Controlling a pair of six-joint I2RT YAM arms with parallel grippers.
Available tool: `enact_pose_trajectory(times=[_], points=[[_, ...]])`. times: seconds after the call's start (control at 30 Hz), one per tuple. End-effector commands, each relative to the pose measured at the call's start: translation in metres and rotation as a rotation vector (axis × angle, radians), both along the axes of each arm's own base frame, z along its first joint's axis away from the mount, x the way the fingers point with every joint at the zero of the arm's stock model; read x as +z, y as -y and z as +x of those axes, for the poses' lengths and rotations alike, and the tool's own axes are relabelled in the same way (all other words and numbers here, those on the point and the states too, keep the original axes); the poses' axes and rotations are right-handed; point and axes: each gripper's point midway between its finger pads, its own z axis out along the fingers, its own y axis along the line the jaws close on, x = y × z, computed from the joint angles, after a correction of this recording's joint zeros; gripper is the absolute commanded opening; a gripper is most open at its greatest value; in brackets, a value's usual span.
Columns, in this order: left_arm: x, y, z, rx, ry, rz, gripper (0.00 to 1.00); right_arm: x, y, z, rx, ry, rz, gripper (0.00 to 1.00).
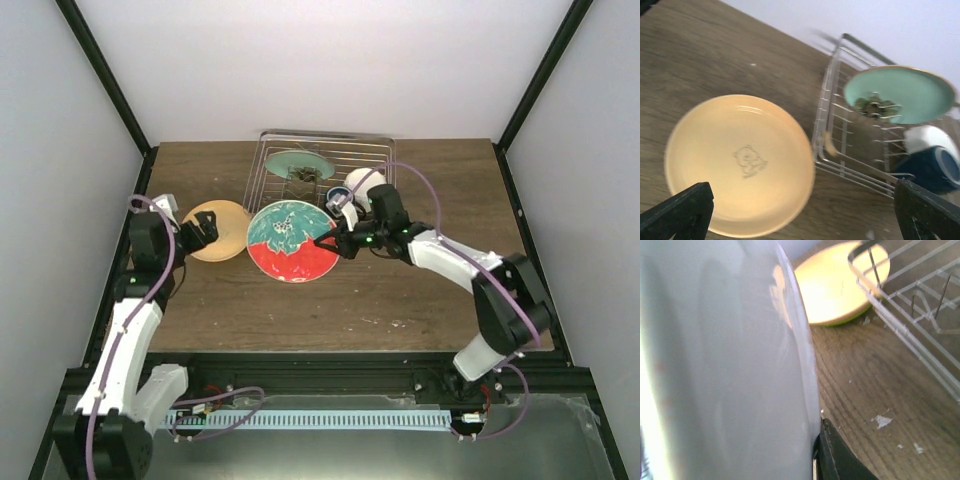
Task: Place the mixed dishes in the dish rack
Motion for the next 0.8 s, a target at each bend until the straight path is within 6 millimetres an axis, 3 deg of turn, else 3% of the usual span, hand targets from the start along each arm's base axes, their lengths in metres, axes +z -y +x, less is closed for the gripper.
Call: enact_pose_trajectory(times=[0.0, 0.17, 0.37, 0.5, 0.77], points=[[-0.021, -0.022, 0.019, 0.006, -0.091, 0.096, 1.00, 0.089, 0.005, -0.002, 0.014, 0.349, 0.130, 0.01], [-0.044, -0.033, 0.045, 0.007, -0.152, 0.053, 1.00, 0.138, 0.025, 0.012, -0.139, 0.634, 0.125, 0.01], [-0.053, -0.038, 0.045, 0.061, -0.139, 0.021, 1.00, 0.177, 0.043, 0.043, -0.304, 0.895, 0.096, 0.01], [-0.059, -0.047, 0.040, 0.103, -0.152, 0.057, 1.00, 0.193, 0.047, 0.056, -0.348, 1.033, 0.102, 0.01], [-0.062, -0.050, 0.039, 0.123, -0.128, 0.059, 1.00, 0.204, 0.039, 0.057, -0.308, 1.325, 0.153, 0.01]])
